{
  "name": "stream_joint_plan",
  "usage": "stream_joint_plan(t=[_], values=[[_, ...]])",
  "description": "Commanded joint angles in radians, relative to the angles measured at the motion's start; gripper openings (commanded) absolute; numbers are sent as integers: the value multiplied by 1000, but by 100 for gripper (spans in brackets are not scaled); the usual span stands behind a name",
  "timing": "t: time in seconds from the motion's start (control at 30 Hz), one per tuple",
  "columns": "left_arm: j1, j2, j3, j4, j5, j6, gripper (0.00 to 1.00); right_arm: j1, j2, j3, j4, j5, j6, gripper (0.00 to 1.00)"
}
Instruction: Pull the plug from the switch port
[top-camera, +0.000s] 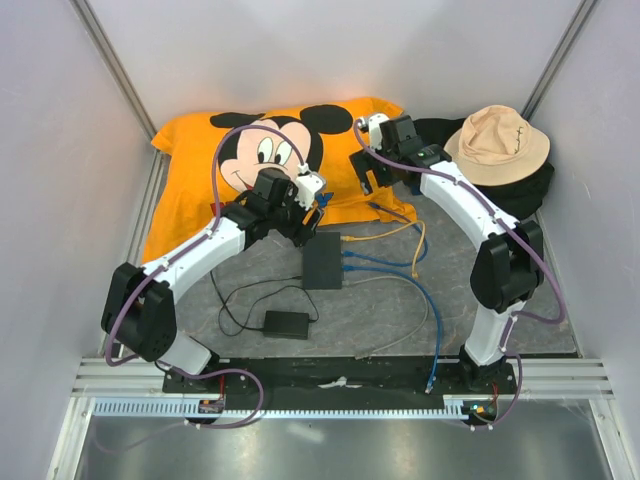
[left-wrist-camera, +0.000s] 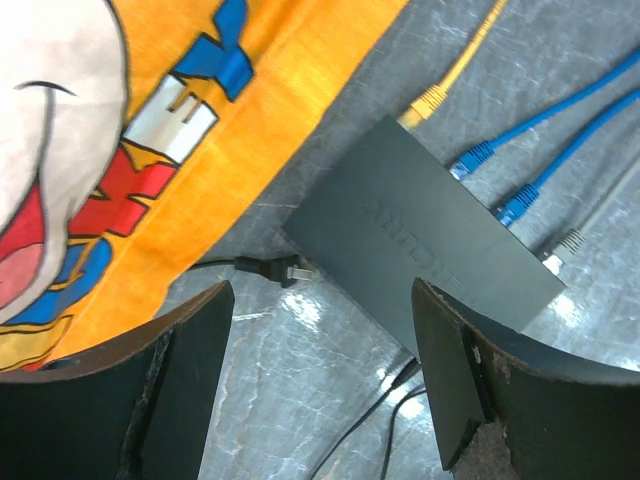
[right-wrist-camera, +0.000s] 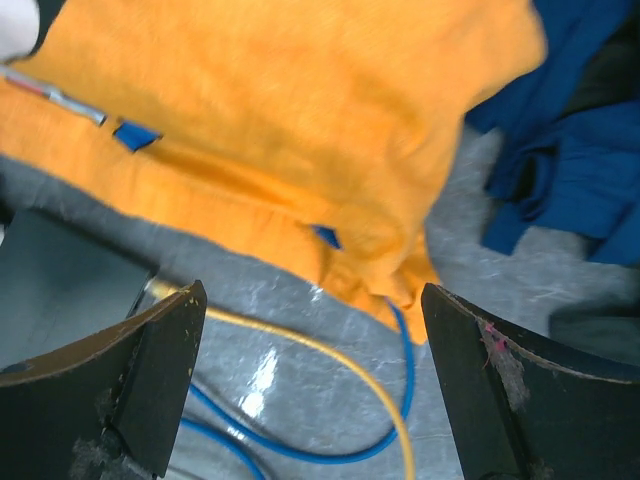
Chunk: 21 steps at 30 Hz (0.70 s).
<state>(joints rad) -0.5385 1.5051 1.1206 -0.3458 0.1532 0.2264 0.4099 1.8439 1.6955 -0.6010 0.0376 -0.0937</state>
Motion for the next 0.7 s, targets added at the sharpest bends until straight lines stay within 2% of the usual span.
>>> stream_joint_plan(t=[0.0,0.13,0.3,0.47,0.57,0.6,0.67], values=[[2,-29,-19,25,72,-13,80,-2,-29,-20,-18,-100,-41,98],[2,-22,-57,30,112,-64,78,-3,14,-14,-104,-241,-147,98],[2,-19,-129,42,177,-119,71,-2,66,-26,-157,-390,-161,98],[3,4,-165,48,226,-133,64,4,113,-50,-154,-438,-166,98],[2,26,-163,56,255,-136,45,3,164,-33,-164,-470,-175,98],[2,43,-157,62,258,-139,26,4,175,-30,-171,-505,-184,98],[2,63,-150,64,258,-144,4,3,207,-17,-181,-538,-192,98]])
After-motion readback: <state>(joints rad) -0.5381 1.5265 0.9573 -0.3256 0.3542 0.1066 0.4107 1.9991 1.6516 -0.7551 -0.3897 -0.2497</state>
